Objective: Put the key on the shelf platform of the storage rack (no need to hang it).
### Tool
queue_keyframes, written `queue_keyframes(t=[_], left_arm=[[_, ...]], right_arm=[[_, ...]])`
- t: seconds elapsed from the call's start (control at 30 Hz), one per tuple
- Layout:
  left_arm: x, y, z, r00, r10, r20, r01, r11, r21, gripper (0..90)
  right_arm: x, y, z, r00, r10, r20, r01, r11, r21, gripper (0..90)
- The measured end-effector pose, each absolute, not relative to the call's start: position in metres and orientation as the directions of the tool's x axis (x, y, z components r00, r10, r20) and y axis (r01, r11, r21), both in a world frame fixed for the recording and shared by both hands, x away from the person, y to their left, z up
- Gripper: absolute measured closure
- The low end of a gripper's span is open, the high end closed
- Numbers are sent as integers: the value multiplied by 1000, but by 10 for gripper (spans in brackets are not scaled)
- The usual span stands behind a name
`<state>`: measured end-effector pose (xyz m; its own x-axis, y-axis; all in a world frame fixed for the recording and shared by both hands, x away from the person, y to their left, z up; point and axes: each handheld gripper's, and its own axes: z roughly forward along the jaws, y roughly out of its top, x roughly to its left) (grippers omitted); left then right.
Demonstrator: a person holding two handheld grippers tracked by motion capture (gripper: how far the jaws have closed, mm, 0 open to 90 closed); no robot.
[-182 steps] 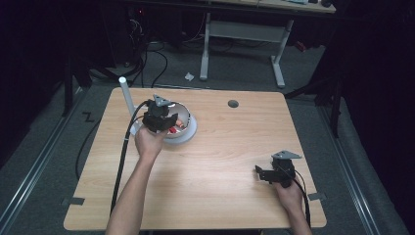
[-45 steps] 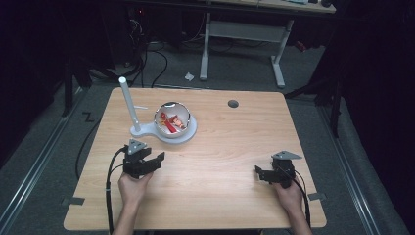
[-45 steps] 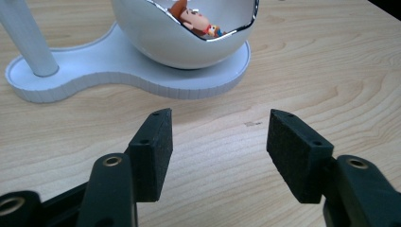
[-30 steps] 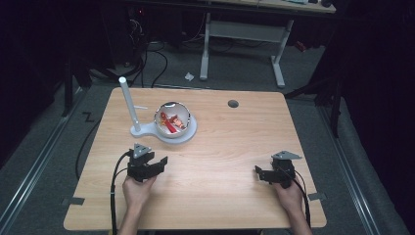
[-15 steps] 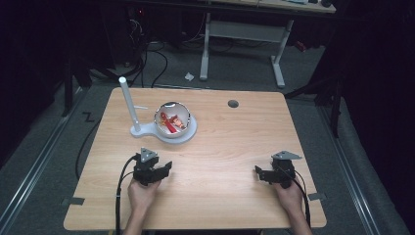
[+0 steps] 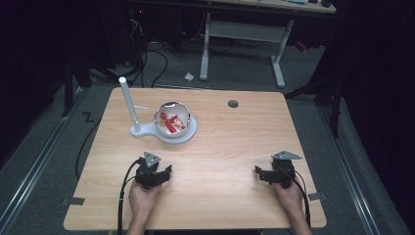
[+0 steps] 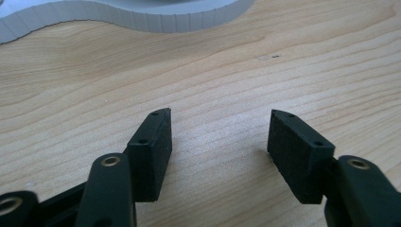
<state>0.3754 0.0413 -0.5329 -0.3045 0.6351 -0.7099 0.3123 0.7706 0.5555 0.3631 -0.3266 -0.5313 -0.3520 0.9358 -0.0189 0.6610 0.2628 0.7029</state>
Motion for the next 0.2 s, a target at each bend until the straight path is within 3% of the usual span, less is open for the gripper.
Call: queue_keyframes(t=[0.2], left_arm=[[377, 40, -534, -321, 634, -704, 302, 773, 558, 348]], right_arm=[[363, -327, -531, -352, 936, -19, 661, 263, 703, 148]])
